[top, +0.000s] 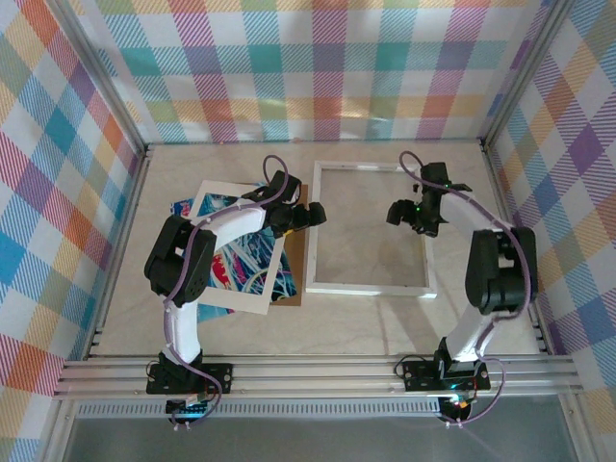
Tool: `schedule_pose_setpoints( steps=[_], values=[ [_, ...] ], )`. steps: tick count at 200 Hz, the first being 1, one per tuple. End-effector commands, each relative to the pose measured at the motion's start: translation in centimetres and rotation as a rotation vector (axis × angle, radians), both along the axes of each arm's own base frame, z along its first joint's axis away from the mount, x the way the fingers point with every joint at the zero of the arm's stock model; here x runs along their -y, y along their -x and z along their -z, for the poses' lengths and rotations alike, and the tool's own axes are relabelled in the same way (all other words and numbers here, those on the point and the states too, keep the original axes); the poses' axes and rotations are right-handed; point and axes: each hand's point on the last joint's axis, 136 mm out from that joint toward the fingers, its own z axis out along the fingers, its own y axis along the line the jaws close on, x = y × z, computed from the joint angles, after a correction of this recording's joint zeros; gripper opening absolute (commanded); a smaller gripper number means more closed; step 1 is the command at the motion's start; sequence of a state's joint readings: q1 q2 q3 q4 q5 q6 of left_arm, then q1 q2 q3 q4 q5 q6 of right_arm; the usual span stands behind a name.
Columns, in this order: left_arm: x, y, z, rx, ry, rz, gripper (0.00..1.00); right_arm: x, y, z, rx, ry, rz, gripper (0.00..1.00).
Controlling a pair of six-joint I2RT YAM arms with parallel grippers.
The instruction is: Put the photo into the frame
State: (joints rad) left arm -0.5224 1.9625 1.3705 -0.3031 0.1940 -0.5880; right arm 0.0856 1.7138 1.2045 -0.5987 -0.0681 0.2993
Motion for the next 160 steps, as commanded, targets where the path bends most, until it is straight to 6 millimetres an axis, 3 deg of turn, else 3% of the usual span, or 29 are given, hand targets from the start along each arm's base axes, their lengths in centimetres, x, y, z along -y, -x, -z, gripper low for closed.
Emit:
schedule_pose_setpoints(
  steps=[1, 61, 111, 137, 160],
  values=[
    [0.6, 0.5, -0.8, 0.011, 0.026, 0.013, 1.0, 0.7, 2.9, -0.8, -0.039, 0.045, 0.011, 0.83],
    [0.0, -0.1, -2.0, 0.069, 0.018, -0.001, 1.0, -0.2, 7.7, 1.8, -0.15, 0.053, 0.013, 0.84],
    [-1.4, -0.6, -2.8, 0.099, -0.007, -0.035, 1.0, -0.9, 8.2, 4.1, -0.185, 0.056, 0.004, 0.84],
    [-3.6, -1.1, -3.7, 0.126, -0.032, -0.087, 1.0, -0.5, 8.1, 4.3, -0.193, 0.083, 0.001, 0.86],
    [-7.5, -1.1, -4.5, 0.137, -0.087, -0.148, 1.0, -0.7, 7.4, 2.6, -0.165, 0.079, -0.014, 0.87]
  ],
)
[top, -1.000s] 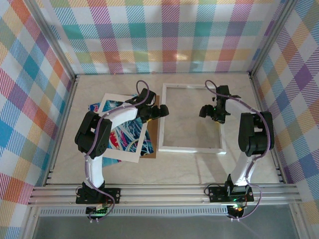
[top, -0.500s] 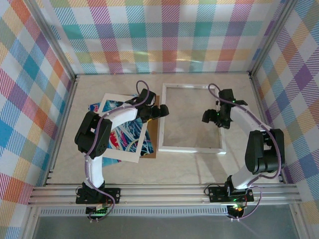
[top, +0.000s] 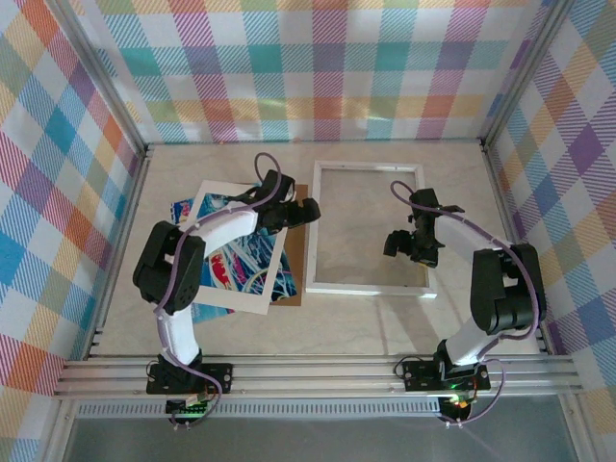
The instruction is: Put the photo into the frame
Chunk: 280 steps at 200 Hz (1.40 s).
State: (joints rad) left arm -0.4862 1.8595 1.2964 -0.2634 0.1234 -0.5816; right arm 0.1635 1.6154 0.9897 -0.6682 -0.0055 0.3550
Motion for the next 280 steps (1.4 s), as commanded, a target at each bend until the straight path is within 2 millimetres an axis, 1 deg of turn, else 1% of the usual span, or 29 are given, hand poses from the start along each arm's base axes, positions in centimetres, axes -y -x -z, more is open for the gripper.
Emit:
schedule_pose_setpoints(
  steps=[1, 10, 13, 15, 23, 44, 57, 71, 73, 82, 90, 96, 108, 112, 132, 134, 138, 144, 145, 150, 156, 169, 182, 213, 242, 255, 275, 277, 280],
  values=[
    [-4.7, -0.3, -2.1, 0.045, -0.069, -0.08, 1.0, -0.1, -0.8, -1.5, 0.026, 0.009, -0.01, 0.87],
    [-6.5, -0.2, -2.2, 0.043, -0.103, -0.108, 1.0, -0.6, -1.3, -2.7, 0.064, -0.012, -0.025, 0.9],
    [-7.1, -0.2, -2.3, 0.044, -0.113, -0.117, 1.0, -0.9, -1.6, -3.3, 0.08, -0.023, -0.032, 0.98],
    [-7.5, -0.1, -2.3, 0.041, -0.119, -0.123, 1.0, -1.1, -1.7, -3.6, 0.092, -0.032, -0.037, 1.0],
    [-9.0, 0.1, -2.5, 0.041, -0.137, -0.147, 1.0, -2.3, -2.4, -5.2, 0.144, -0.079, -0.071, 0.99],
    [-12.6, 0.8, -2.4, 0.034, -0.136, -0.228, 1.0, -6.8, -3.6, -9.0, 0.26, -0.25, -0.186, 0.99],
    [-14.5, 1.2, -2.2, 0.021, -0.09, -0.288, 1.0, -9.3, -4.2, -10.6, 0.299, -0.311, -0.23, 0.99],
    [-16.3, 1.8, -1.9, 0.009, -0.043, -0.347, 1.0, -12.1, -4.5, -11.7, 0.335, -0.356, -0.273, 0.99],
    [-16.6, 2.0, -1.7, 0.004, -0.04, -0.357, 1.0, -12.5, -4.6, -11.8, 0.341, -0.361, -0.278, 1.0],
    [-17.8, 2.6, -1.5, -0.006, -0.025, -0.391, 1.0, -14.5, -4.8, -12.0, 0.352, -0.387, -0.297, 0.94],
    [-18.8, 3.1, -1.2, -0.014, -0.026, -0.417, 1.0, -16.1, -5.0, -12.0, 0.349, -0.408, -0.298, 0.85],
    [-19.7, 3.6, -1.0, -0.02, -0.031, -0.438, 1.0, -17.6, -5.0, -11.9, 0.348, -0.425, -0.307, 0.81],
    [-21.3, 4.3, -0.7, -0.03, -0.032, -0.483, 1.0, -20.5, -5.3, -11.4, 0.348, -0.444, -0.328, 0.68],
    [-21.8, 4.6, -0.5, -0.035, -0.028, -0.501, 1.0, -21.5, -5.3, -10.9, 0.338, -0.442, -0.336, 0.65],
    [-23.9, 5.7, 0.0, -0.051, 0.023, -0.596, 1.0, -26.1, -5.7, -9.1, 0.309, -0.443, -0.37, 0.55],
    [-24.0, 6.0, 0.2, -0.058, 0.028, -0.603, 1.0, -26.5, -5.7, -8.9, 0.305, -0.442, -0.372, 0.54],
    [-24.2, 5.5, -0.1, -0.028, 0.046, -0.614, 1.0, -27.3, -5.8, -8.7, 0.301, -0.438, -0.371, 0.51],
    [-24.2, 5.7, 0.1, -0.027, 0.057, -0.626, 1.0, -28.4, -5.9, -7.8, 0.283, -0.432, -0.375, 0.5],
    [-24.2, 5.7, 0.1, -0.026, 0.059, -0.627, 1.0, -28.6, -5.9, -7.9, 0.287, -0.435, -0.379, 0.49],
    [-24.1, 5.8, 0.1, -0.021, 0.069, -0.627, 1.0, -29.5, -5.9, -7.1, 0.271, -0.431, -0.384, 0.46],
    [-23.9, 5.9, 0.3, -0.023, 0.088, -0.626, 1.0, -30.4, -6.2, -6.7, 0.268, -0.42, -0.384, 0.44],
    [-23.3, 6.2, 0.7, -0.034, 0.125, -0.624, 1.0, -31.8, -6.5, -5.4, 0.247, -0.387, -0.38, 0.39],
    [-22.8, 6.7, 1.2, -0.047, 0.15, -0.617, 1.0, -32.7, -7.0, -4.4, 0.247, -0.361, -0.366, 0.38],
    [-21.8, 8.5, 1.9, -0.076, 0.148, -0.584, 1.0, -33.6, -7.8, -2.5, 0.246, -0.309, -0.307, 0.36],
    [-20.5, 10.2, 2.5, -0.111, 0.138, -0.54, 1.0, -33.7, -8.4, -0.5, 0.226, -0.281, -0.263, 0.36],
    [-19.8, 10.9, 2.8, -0.132, 0.137, -0.514, 1.0, -33.6, -8.7, 0.0, 0.232, -0.267, -0.252, 0.36],
    [-19.1, 11.6, 2.8, -0.14, 0.118, -0.48, 1.0, -33.1, -9.6, 0.3, 0.263, -0.222, -0.242, 0.36],
    [-19.0, 12.2, 3.2, -0.164, 0.11, -0.477, 1.0, -33.0, -9.7, 0.3, 0.27, -0.216, -0.244, 0.36],
    [-19.0, 12.4, 3.3, -0.171, 0.104, -0.471, 1.0, -33.0, -9.9, 0.3, 0.279, -0.207, -0.247, 0.36]
  ],
)
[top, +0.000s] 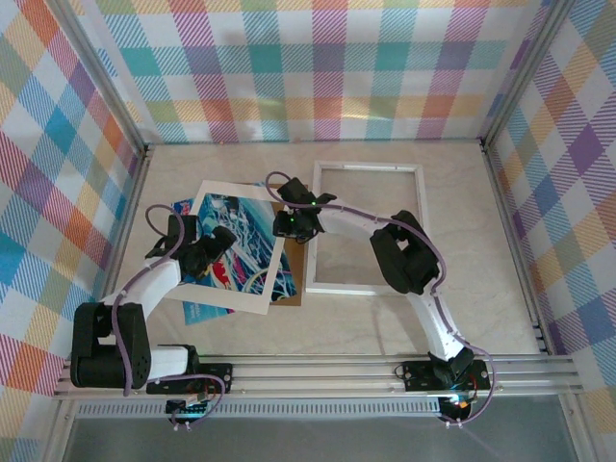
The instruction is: Put the photo into the frame
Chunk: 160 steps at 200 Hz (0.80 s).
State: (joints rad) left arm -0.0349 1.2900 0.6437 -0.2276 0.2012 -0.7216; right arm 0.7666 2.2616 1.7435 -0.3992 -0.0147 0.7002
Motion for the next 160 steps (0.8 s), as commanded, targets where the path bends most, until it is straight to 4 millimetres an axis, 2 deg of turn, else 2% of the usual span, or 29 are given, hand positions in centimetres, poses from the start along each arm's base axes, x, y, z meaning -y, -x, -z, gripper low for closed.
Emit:
schedule_pose_setpoints(
  steps=[1, 18, 37, 83, 104, 114, 134, 160],
  values=[
    [1.0, 2.3, 0.9, -0.067, -0.001, 0.051, 1.0, 0.6, -1.4, 0.2, 0.048, 0.056, 0.047, 0.36],
    [1.0, 2.8, 1.2, -0.084, -0.022, 0.073, 1.0, 1.1, -3.0, -0.2, 0.09, 0.082, 0.054, 0.36],
    [1.0, 2.0, 1.0, -0.057, -0.016, 0.061, 1.0, 1.7, -5.0, -0.3, 0.105, 0.083, 0.078, 0.37],
    [0.8, -6.2, -2.5, 0.151, -0.029, 0.005, 1.0, 2.5, -10.3, -1.1, 0.182, 0.097, 0.104, 0.37],
    [1.4, -9.9, -3.8, 0.196, -0.021, 0.027, 1.0, 2.4, -12.1, -1.0, 0.202, 0.091, 0.108, 0.38],
    [2.0, -11.0, -3.8, 0.19, -0.005, 0.049, 1.0, 2.5, -12.8, -0.7, 0.205, 0.088, 0.118, 0.38],
    [3.3, -11.8, -3.4, 0.177, 0.019, 0.082, 1.0, 2.3, -13.8, -0.6, 0.223, 0.075, 0.125, 0.38],
    [5.1, -10.3, -2.1, 0.119, 0.019, 0.134, 1.0, 2.1, -14.6, 0.2, 0.232, 0.083, 0.122, 0.38]
  ],
)
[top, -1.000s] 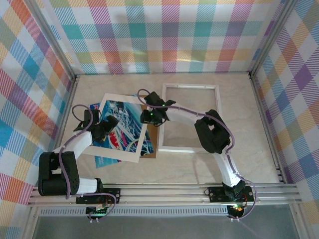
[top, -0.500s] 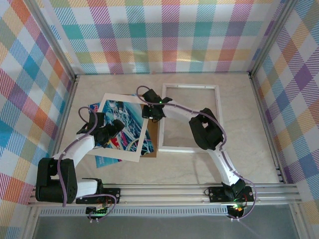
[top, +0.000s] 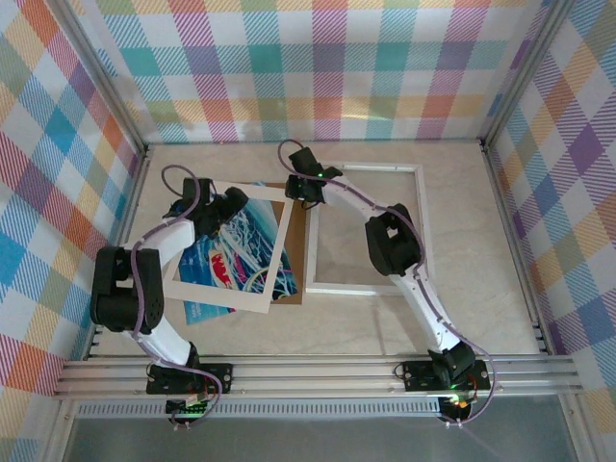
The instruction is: Put the photo into the frame
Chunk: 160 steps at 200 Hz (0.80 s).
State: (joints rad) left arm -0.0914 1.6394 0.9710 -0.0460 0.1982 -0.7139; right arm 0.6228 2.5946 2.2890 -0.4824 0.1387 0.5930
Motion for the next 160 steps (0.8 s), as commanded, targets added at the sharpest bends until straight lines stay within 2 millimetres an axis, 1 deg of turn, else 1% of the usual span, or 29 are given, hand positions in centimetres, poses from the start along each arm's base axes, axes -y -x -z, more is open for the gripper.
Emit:
schedule_pose_setpoints(
  steps=[1, 19, 47, 56, 60, 63, 69, 77, 84, 95, 100, 114, 121, 129, 130, 137, 144, 150, 152, 154, 160],
  values=[
    [2.3, 1.3, 0.8, -0.044, 0.008, 0.076, 1.0, -0.6, -0.1, 0.7, 0.006, 0.028, -0.023, 0.38],
    [3.5, 3.3, 1.4, -0.082, -0.017, 0.122, 1.0, -0.7, -0.3, 1.6, -0.005, 0.034, -0.027, 0.38],
    [5.4, 7.3, 2.3, -0.155, -0.044, 0.203, 1.0, -0.7, -0.6, 1.9, -0.021, 0.019, -0.026, 0.39],
    [5.7, 8.6, 2.5, -0.179, -0.06, 0.228, 1.0, -0.9, -0.4, 1.9, -0.024, 0.015, -0.041, 0.39],
    [5.8, 8.9, 2.4, -0.177, -0.066, 0.235, 1.0, -1.1, -0.3, 1.9, -0.029, 0.007, -0.05, 0.39],
    [5.6, 9.9, 2.9, -0.215, -0.076, 0.24, 1.0, -1.3, -0.2, 1.9, -0.032, 0.0, -0.06, 0.39],
    [5.4, 10.7, 2.9, -0.229, -0.083, 0.241, 1.0, -2.1, 0.1, 1.8, -0.039, -0.037, -0.099, 0.41],
    [5.2, 11.7, 3.0, -0.242, -0.085, 0.24, 1.0, -3.8, 0.4, 1.4, -0.033, -0.103, -0.182, 0.44],
    [5.0, 12.4, 2.9, -0.245, -0.082, 0.241, 1.0, -4.5, 0.4, 1.3, -0.029, -0.132, -0.212, 0.45],
    [4.7, 13.4, 2.7, -0.25, -0.092, 0.243, 1.0, -4.5, 0.3, 1.1, -0.018, -0.132, -0.22, 0.46],
    [4.5, 13.7, 2.6, -0.253, -0.099, 0.243, 1.0, -4.2, 0.0, 0.9, -0.007, -0.122, -0.221, 0.46],
    [4.1, 14.6, 2.3, -0.255, -0.109, 0.249, 1.0, -3.3, -0.5, -0.6, 0.017, -0.102, -0.213, 0.46],
    [4.1, 15.1, 2.3, -0.262, -0.108, 0.253, 1.0, -2.8, -0.5, -1.6, 0.02, -0.098, -0.217, 0.44],
    [4.0, 15.6, 2.4, -0.268, -0.107, 0.256, 1.0, -2.4, 0.0, -2.7, 0.009, -0.094, -0.232, 0.42],
    [4.0, 15.6, 2.4, -0.27, -0.106, 0.256, 1.0, -2.2, 0.2, -3.2, 0.003, -0.094, -0.233, 0.41],
    [3.9, 16.0, 2.7, -0.279, -0.105, 0.258, 1.0, -1.7, 1.0, -3.9, -0.028, -0.091, -0.232, 0.41],
    [3.9, 16.4, 3.1, -0.289, -0.101, 0.26, 1.0, -1.5, 2.1, -4.8, -0.058, -0.096, -0.239, 0.41],
    [3.9, 16.6, 3.3, -0.296, -0.099, 0.259, 1.0, -1.5, 3.3, -5.2, -0.086, -0.103, -0.254, 0.42],
    [3.9, 16.6, 3.4, -0.295, -0.098, 0.259, 1.0, -1.4, 3.7, -5.1, -0.102, -0.103, -0.256, 0.42],
    [3.9, 16.7, 3.5, -0.296, -0.097, 0.257, 1.0, -1.4, 4.0, -5.6, -0.101, -0.106, -0.259, 0.42],
    [3.9, 16.8, 3.7, -0.298, -0.095, 0.254, 1.0, -1.0, 5.2, -5.8, -0.127, -0.094, -0.261, 0.43]
  ],
)
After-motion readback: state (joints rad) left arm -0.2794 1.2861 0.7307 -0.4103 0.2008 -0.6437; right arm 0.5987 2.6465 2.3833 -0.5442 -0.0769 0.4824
